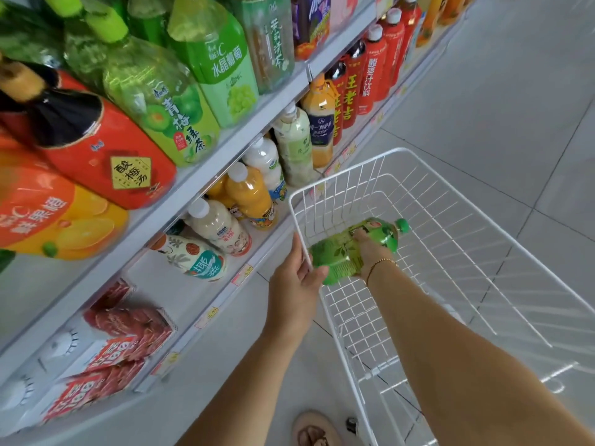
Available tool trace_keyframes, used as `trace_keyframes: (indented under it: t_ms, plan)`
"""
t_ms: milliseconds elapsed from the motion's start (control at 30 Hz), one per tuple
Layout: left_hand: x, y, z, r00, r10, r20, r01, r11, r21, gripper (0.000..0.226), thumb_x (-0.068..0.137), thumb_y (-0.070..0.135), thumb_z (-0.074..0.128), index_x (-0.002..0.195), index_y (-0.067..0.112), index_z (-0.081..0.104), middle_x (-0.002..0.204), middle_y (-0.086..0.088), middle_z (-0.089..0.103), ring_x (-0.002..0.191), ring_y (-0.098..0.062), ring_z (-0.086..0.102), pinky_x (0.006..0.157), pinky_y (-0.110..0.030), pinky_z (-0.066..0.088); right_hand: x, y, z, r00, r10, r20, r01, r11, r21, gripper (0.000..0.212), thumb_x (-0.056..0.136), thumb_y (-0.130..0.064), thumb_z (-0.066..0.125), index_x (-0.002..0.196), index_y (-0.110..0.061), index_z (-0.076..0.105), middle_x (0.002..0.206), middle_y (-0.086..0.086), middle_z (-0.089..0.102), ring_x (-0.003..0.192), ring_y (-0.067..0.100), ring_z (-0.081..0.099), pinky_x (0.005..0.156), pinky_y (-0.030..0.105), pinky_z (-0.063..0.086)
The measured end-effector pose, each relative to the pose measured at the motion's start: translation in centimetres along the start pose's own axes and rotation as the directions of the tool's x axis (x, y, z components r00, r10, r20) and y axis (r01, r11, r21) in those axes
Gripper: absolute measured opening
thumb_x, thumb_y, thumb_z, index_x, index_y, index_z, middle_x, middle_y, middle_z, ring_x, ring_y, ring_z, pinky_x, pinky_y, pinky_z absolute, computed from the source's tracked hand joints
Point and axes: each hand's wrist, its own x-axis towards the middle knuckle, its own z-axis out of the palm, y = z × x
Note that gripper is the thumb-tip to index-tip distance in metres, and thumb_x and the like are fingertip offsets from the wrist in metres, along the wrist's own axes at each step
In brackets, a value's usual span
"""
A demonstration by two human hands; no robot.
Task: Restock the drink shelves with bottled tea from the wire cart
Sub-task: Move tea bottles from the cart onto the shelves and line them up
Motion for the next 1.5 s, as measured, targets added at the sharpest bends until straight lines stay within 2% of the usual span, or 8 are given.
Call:
trace_keyframes:
  t_ms: [200, 400, 600, 733, 933, 1200, 1333, 1500]
  plan:
    - [-3.1, 3.1, -3.7, 0.963, -0.269, 0.032, 0.268, 0.963, 0.016, 0.068, 0.078, 0.020, 0.075, 0.138, 0.011, 0.044, 0.135, -0.008, 0.054, 0.118, -0.014, 0.056, 0.087, -0.014, 0.046, -10.0, -1.6, -6.1, 0.927, -0.376, -0.002, 0.344, 0.850, -0.399, 0.073, 0.047, -0.025, 0.089, 0.110, -0.009, 0.056, 0.098, 0.006, 0.066, 0.088, 0.024, 0.064, 0.075, 0.035, 0.054]
    - [-9.8, 6.9, -12.3, 0.949, -0.150, -0.279, 0.157, 0.988, 0.003, 0.008, 0.082, 0.023, 0.072, 0.082, 0.018, 0.066, 0.084, -0.004, 0.074, 0.069, -0.003, 0.066, 0.071, -0.023, 0.053, -22.9, -3.5, -8.0, 0.737, -0.637, 0.224, 0.647, 0.762, 0.040, 0.045, 0.064, -0.003, 0.074, 0.104, -0.021, 0.062, 0.104, 0.011, 0.069, 0.095, 0.029, 0.066, 0.085, 0.044, 0.053]
    - [-16.1, 7.9, -21.2, 0.794, 0.011, -0.608, 0.190, 0.945, 0.266, 0.039, 0.083, 0.033, 0.070, 0.054, 0.019, 0.048, 0.046, 0.007, 0.055, 0.050, -0.006, 0.054, 0.058, -0.026, 0.046, -34.2, -1.7, -1.7, 0.474, -0.596, 0.648, 0.764, 0.645, 0.034, 0.074, 0.039, 0.000, 0.066, 0.109, -0.021, 0.053, 0.094, -0.006, 0.069, 0.081, 0.007, 0.065, 0.065, 0.021, 0.053]
    - [-18.3, 5.4, -28.1, 0.727, 0.090, -0.681, 0.256, 0.884, 0.390, 0.008, 0.086, 0.015, 0.067, 0.093, 0.011, 0.066, 0.091, -0.005, 0.071, 0.089, -0.024, 0.066, 0.079, -0.027, 0.048, -37.8, 2.2, 5.2, 0.277, -0.463, 0.842, 0.806, 0.589, 0.059, 0.076, 0.044, 0.002, 0.079, 0.110, -0.023, 0.051, 0.096, -0.009, 0.068, 0.087, 0.003, 0.065, 0.072, 0.018, 0.052]
    - [-18.8, 1.7, -33.3, 0.723, 0.086, -0.685, 0.350, 0.809, 0.472, 0.052, 0.087, 0.017, 0.065, 0.134, 0.007, 0.047, 0.134, -0.015, 0.051, 0.123, -0.032, 0.048, 0.097, -0.035, 0.040, -38.6, 7.5, 15.8, 0.082, -0.386, 0.919, 0.877, 0.466, 0.118, 0.071, 0.048, 0.002, 0.075, 0.108, -0.027, 0.049, 0.099, -0.012, 0.062, 0.092, 0.002, 0.060, 0.076, 0.019, 0.050]
    - [-18.4, -2.4, -36.3, 0.674, 0.169, -0.719, 0.304, 0.823, 0.479, 0.038, 0.082, 0.012, 0.069, 0.118, 0.007, 0.056, 0.119, -0.011, 0.057, 0.112, -0.030, 0.055, 0.086, -0.034, 0.044, -36.8, 11.4, 24.1, -0.008, -0.298, 0.954, 0.902, 0.411, 0.136, 0.079, 0.050, 0.014, 0.072, 0.116, -0.022, 0.046, 0.109, 0.005, 0.058, 0.099, 0.013, 0.059, 0.080, 0.024, 0.052]
    - [-18.7, -4.1, -36.3, 0.715, 0.097, -0.693, 0.364, 0.794, 0.487, 0.049, 0.083, 0.017, 0.068, 0.127, 0.010, 0.048, 0.130, -0.010, 0.048, 0.119, -0.030, 0.049, 0.089, -0.039, 0.046, -36.3, 12.2, 26.5, 0.059, -0.224, 0.973, 0.897, 0.439, 0.046, 0.083, 0.042, 0.001, 0.076, 0.112, -0.036, 0.052, 0.122, 0.016, 0.053, 0.110, 0.025, 0.056, 0.090, 0.037, 0.052]
    - [-19.1, -4.9, -36.8, 0.668, 0.176, -0.723, 0.300, 0.826, 0.477, 0.046, 0.081, 0.013, 0.070, 0.122, 0.007, 0.050, 0.123, -0.010, 0.053, 0.110, -0.029, 0.055, 0.085, -0.033, 0.045, -36.1, 10.3, 29.6, 0.135, -0.048, 0.990, 0.851, 0.517, -0.091, 0.071, 0.050, 0.023, 0.060, 0.102, -0.025, 0.056, 0.092, 0.004, 0.066, 0.088, 0.020, 0.064, 0.071, 0.033, 0.051]
